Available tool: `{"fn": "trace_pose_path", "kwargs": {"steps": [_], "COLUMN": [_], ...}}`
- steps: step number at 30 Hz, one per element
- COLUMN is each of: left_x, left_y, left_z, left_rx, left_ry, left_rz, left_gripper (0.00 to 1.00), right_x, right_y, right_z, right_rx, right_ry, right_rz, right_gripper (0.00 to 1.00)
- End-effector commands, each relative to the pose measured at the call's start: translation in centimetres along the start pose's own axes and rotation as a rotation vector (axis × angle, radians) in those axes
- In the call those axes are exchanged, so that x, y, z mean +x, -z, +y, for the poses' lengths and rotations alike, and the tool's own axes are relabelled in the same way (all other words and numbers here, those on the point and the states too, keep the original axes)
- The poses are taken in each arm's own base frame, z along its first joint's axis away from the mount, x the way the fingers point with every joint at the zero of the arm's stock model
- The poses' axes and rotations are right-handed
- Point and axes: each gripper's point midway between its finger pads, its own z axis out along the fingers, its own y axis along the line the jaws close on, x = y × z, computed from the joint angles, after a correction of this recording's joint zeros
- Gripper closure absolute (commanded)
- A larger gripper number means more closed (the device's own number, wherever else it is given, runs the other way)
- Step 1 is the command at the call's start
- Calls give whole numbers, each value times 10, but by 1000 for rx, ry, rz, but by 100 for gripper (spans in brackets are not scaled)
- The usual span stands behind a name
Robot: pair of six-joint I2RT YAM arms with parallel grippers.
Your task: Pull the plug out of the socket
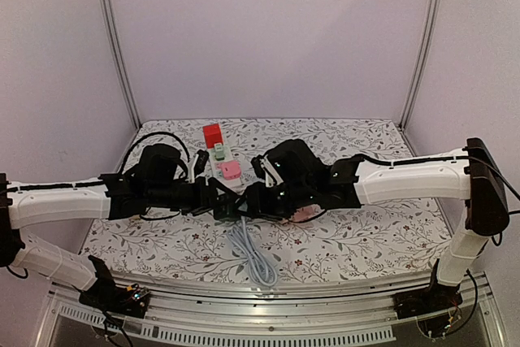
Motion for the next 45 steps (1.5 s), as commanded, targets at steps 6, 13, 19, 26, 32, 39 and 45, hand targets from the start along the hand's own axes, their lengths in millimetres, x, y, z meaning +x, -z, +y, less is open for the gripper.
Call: {"fn": "trace_pose_path", "kwargs": {"steps": [6,13,19,26,32,39,45], "left_x": [-23,-11,3,5,7,-4,-22], "left_y": [20,9,-4,-13,-16,-3,11], "left_z": [-66,-50,-30,-14,-25,-40,-13], "left_rx": [265,194,1,-148,-103,-1,-45], "left_ry": [-58,-89,-150,-174,-164,-119,34], "left_rz": [-65,-26,36,62,73,25,-42], "left_gripper": [84,84,85,86,86,86,85], "right_x": [9,0,-4,-18,-21,-18,-11], "right_y": [-6,-2,0,17,22,19,38], "right_z": [-22,-16,-22,-19,-26,-27,-24], "right_rx": [58,47,85,190,225,112,89], "right_ry": [-15,-12,-24,31,51,1,92], "right_rz": [20,-3,-24,-87,-122,-111,-105], "right_gripper": [63,87,100,100,100,99,55]}}
